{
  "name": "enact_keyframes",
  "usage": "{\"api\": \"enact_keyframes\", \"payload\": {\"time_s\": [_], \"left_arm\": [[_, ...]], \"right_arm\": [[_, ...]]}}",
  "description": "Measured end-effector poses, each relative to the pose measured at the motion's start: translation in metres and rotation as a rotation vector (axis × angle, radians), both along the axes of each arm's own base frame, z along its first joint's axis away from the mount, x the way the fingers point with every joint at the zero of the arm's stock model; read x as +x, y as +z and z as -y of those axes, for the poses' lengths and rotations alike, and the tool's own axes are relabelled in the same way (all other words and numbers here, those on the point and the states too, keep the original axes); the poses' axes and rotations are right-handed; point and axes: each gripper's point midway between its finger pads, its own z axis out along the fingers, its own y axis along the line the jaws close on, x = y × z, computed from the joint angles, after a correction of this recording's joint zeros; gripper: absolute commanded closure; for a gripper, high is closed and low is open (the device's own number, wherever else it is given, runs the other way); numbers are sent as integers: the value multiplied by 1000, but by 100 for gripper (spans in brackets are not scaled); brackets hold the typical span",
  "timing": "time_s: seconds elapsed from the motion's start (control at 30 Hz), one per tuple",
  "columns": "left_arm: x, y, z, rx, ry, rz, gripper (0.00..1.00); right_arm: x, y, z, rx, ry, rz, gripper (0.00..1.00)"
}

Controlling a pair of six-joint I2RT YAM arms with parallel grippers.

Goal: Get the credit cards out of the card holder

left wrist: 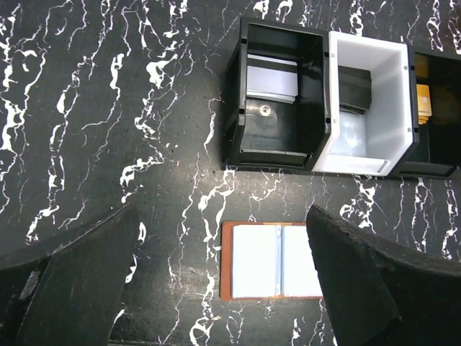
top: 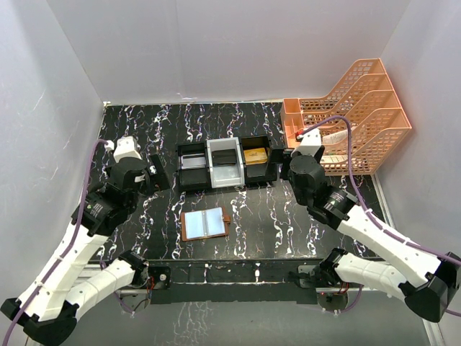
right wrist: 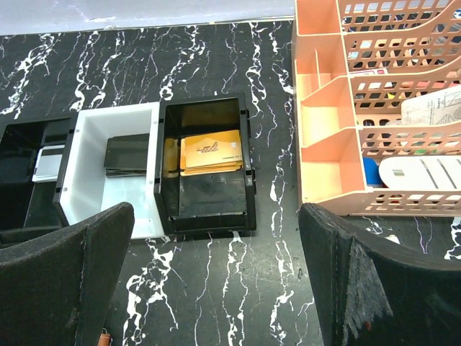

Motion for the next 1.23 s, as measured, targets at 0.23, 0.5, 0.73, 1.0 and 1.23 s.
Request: {"api": "enact_keyframes", "payload": {"time_s": [0.23, 0.5, 0.73, 1.0, 1.23], "left_arm": [[7, -3, -4, 57, 16, -12, 1], [23, -3, -8, 134, 23, -29, 1], [59, 5, -60, 78, 166, -54, 1], [82, 50, -121, 61, 348, -30, 1], [61, 124, -129, 63, 394, 174, 1]], "right_arm": [[8, -1, 9, 6, -14, -9, 2], [30, 1, 29, 17, -66, -27, 2], [49, 20, 27, -4, -63, -12, 2], [77, 113, 19, -5, -47, 76, 2], [64, 186, 25, 43, -31, 182, 2]]}}
